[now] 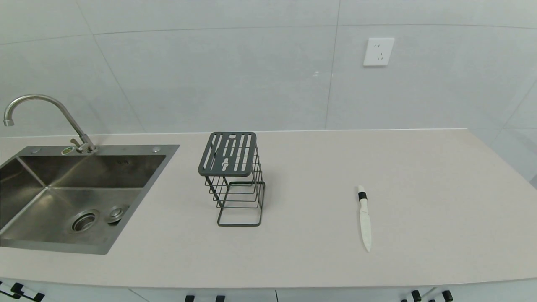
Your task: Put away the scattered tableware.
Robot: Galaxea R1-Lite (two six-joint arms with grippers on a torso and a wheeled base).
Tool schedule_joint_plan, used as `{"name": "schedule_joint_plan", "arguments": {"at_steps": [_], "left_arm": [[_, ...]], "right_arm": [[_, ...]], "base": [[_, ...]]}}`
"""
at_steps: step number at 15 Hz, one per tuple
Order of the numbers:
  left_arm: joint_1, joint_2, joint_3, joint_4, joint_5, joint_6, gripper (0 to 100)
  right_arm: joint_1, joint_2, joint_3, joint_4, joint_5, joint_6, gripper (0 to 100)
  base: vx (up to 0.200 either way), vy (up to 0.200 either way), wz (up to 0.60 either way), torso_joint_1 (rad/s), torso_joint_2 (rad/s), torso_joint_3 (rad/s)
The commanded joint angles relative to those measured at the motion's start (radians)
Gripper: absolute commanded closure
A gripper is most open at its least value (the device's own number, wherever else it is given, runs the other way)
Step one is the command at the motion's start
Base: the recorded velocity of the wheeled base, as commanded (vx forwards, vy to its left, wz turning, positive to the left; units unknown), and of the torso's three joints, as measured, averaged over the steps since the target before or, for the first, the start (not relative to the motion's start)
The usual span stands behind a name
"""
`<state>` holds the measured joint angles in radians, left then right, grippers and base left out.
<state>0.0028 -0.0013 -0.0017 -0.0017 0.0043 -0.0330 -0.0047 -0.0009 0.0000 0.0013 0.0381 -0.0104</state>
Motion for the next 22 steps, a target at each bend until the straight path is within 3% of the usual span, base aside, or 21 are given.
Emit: {"name": "schedule_joint_plan", "arguments": {"at_steps": [1, 12, 21, 22], "left_arm": [[0.0, 0.001, 0.0, -0.001, 0.0, -0.001, 0], [0.0, 0.001, 0.0, -0.001, 0.0, -0.002, 0], [0.0, 0.001, 0.002, -0.001, 0.0, 0.001, 0], [0.0, 0.001, 0.0, -0.001, 0.0, 0.001, 0]], "right_arm": [[0.0, 0.001, 0.0, 0.0, 0.0, 0.0, 0], [0.0, 0.001, 0.0, 0.0, 0.0, 0.001, 0], [0.0, 0.001, 0.0, -0.001, 0.006, -0.005, 0], [0.0, 0.001, 0.0, -0.05, 0.025, -0.022, 0]], "base": [[0.0, 0.0, 0.0, 0.085, 0.0, 0.09], [0.0, 0.0, 0.0, 0.265, -0.04, 0.217], [0.0, 0.0, 0.0, -0.03, 0.11, 0.082], [0.0, 0.0, 0.0, 0.0, 0.0, 0.0]]}}
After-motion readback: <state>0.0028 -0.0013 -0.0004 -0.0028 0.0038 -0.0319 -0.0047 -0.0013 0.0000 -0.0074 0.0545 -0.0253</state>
